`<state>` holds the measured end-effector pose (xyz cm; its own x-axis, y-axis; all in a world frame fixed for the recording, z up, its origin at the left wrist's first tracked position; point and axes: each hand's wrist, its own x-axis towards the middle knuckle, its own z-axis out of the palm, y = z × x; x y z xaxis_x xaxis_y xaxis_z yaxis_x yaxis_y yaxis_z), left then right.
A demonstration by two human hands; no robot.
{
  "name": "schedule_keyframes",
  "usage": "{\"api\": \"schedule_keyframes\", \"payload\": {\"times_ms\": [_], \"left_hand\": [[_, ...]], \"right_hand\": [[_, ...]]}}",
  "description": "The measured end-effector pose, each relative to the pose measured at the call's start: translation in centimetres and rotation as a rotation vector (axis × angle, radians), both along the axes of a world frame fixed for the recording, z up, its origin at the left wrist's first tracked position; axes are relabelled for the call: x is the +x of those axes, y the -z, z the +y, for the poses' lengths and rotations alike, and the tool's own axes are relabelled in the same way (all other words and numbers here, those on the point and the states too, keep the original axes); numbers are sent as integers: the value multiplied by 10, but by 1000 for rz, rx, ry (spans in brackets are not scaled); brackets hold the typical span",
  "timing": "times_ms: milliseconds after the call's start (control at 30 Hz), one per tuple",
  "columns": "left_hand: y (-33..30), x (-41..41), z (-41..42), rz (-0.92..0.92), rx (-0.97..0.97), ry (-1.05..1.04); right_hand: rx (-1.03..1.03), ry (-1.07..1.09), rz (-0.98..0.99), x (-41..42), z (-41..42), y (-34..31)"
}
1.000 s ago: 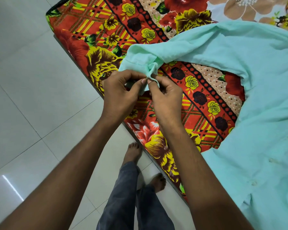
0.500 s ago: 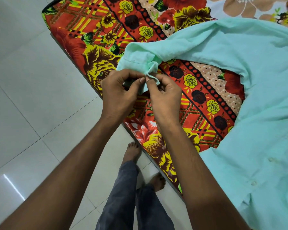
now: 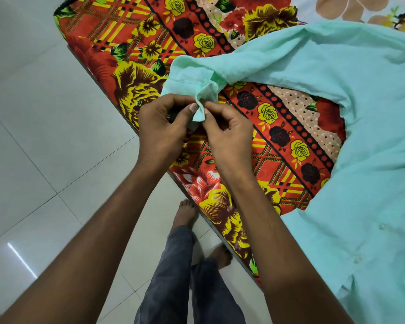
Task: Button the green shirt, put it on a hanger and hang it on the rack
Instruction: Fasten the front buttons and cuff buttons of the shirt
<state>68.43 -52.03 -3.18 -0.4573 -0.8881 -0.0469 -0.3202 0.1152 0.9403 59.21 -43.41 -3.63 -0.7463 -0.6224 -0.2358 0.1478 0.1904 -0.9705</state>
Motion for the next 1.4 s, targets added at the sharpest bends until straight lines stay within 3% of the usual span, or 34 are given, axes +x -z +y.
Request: {"api": "schedule_keyframes", "payload": {"times_ms": [267,400,867,1067,1400], "left_hand": [[-7,10,-2,45,97,116],[-5,7,-2,35,83,73],[-1,4,-4,150,170,-12],[-2,6,-1,117,106,44],[-3,6,0,160,143,28]], "right_hand": [[30,24,170,-4,-4,3],[37,26,203,-2,-4,3],[18,-78,152,-5,-7,1],[70,-166,331,-13,-6,-3],[83,-248,134,-24,-11,2]]}}
